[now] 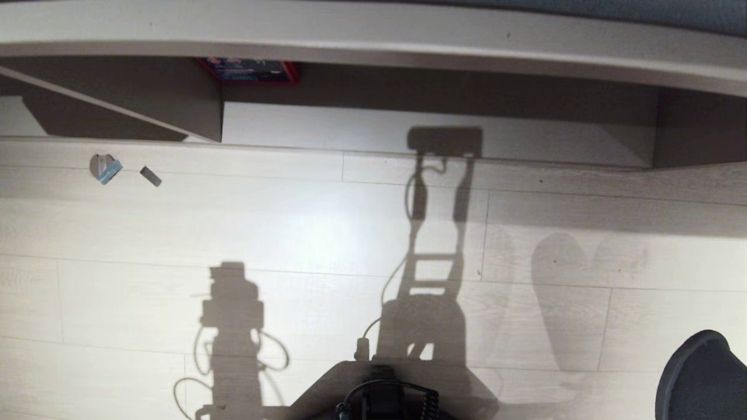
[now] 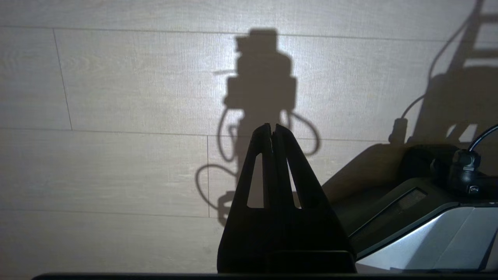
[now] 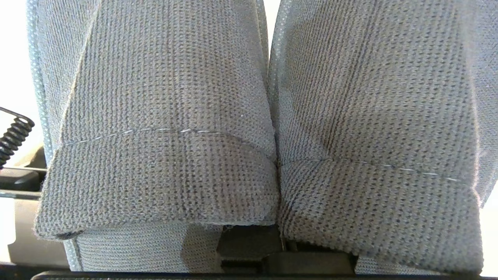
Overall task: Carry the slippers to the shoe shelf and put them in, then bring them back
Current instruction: Place the slippers into the shoe cabinet
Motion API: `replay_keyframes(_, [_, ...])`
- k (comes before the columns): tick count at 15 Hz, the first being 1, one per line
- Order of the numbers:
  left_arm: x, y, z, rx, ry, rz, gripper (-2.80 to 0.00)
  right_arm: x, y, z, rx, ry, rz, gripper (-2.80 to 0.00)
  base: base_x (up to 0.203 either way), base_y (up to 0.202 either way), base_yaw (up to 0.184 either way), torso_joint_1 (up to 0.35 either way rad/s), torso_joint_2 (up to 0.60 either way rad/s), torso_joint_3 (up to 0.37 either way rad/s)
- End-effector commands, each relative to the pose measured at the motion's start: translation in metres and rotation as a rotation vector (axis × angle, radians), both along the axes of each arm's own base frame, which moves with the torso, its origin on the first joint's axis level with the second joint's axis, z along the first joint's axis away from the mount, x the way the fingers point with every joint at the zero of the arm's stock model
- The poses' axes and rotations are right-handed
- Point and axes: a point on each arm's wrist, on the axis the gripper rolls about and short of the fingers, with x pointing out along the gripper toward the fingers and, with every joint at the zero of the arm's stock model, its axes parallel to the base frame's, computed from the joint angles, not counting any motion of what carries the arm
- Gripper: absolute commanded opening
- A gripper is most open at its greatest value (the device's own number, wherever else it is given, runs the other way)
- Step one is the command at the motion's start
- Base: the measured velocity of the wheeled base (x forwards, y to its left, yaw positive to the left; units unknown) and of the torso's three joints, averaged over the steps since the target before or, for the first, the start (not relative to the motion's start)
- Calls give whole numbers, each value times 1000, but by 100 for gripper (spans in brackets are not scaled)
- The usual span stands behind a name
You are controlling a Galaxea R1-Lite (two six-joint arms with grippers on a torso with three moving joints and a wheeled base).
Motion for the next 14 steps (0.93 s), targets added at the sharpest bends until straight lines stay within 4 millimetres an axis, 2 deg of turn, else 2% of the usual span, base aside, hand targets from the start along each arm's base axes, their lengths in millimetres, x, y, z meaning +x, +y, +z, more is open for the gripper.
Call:
replay_keyframes(1, [0, 0, 0, 0, 1, 0, -280, 0, 0, 0, 0, 2, 2, -280, -197, 0, 0, -3, 6, 2])
replay_keyframes(3, [0, 0, 0, 0, 0, 0, -280, 0, 0, 0, 0, 2, 0, -280, -156, 0, -2, -1, 3, 3])
replay_keyframes(12, [0, 0, 0, 4, 0, 0, -280, 0, 0, 0, -14, 1, 1, -280, 0, 0, 0, 0, 0, 0])
replay_keyframes(13, [0, 0, 0, 3, 0, 0, -280, -1, 0, 4, -28, -16, 4, -280, 0, 0, 0, 0, 0, 0])
replay_keyframes(14, [0, 0, 0, 2, 0, 0, -280, -4, 0, 19, -30, -41, 2, -280, 0, 0, 0, 0, 0, 0])
